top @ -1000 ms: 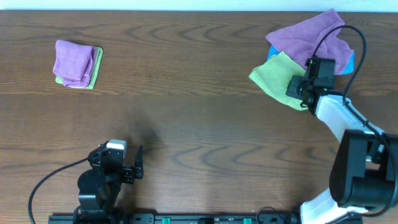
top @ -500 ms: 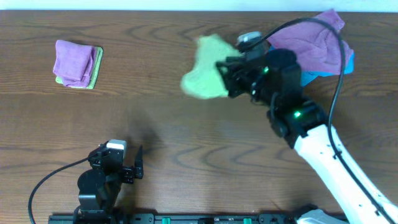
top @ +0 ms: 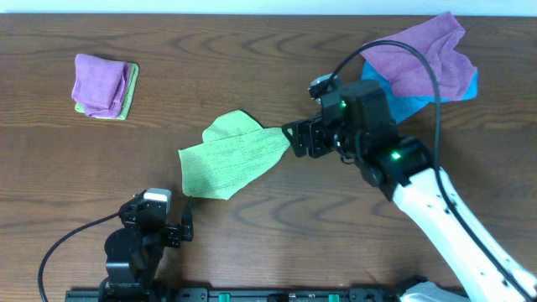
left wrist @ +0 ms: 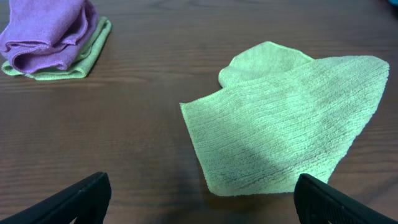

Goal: Fold the cloth
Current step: 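Drag the green cloth leftward toward table center with the right gripper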

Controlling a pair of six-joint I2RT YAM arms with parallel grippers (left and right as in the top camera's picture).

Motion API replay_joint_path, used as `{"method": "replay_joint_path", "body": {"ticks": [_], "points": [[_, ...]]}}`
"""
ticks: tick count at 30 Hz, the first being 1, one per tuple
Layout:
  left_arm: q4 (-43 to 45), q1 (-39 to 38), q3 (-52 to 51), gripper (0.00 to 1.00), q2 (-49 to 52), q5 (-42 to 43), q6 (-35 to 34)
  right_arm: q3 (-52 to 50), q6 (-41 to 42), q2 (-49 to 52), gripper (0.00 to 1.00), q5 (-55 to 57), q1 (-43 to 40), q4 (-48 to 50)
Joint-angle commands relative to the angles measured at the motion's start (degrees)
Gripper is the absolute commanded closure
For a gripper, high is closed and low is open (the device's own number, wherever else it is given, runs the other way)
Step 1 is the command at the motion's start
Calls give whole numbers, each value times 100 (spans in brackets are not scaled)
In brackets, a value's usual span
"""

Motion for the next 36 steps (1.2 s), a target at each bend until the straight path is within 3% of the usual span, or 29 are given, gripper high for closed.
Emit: {"method": "replay_joint_path", "body": {"ticks": [1, 10, 25, 31, 32, 34, 35, 36], "points": [[9, 24, -87, 5, -33, -20, -15, 44, -302, 492, 15, 28, 17, -20], [9, 24, -87, 5, -33, -20, -15, 44, -518, 2291, 21, -402, 46, 525], [9, 24, -87, 5, -33, -17, -15, 46, -2566, 3014, 18, -122, 26, 1346], [9, 24, -87, 5, -33, -17, -15, 46, -2603, 3136, 48, -160, 33, 1338], [9, 24, -87, 5, -33, -17, -15, 46, -2603, 3152, 58, -197, 39, 1305], [9, 24, -87, 5, -33, -17, -15, 46, -2529, 3152, 90, -238, 44, 1233], [9, 24, -87, 5, -33, -17, -15, 46, -2433, 3152, 99, -240, 46, 1233], [9, 24, -87, 5, -33, -17, -15, 46, -2225, 3150, 99, -243, 44, 1235]]}}
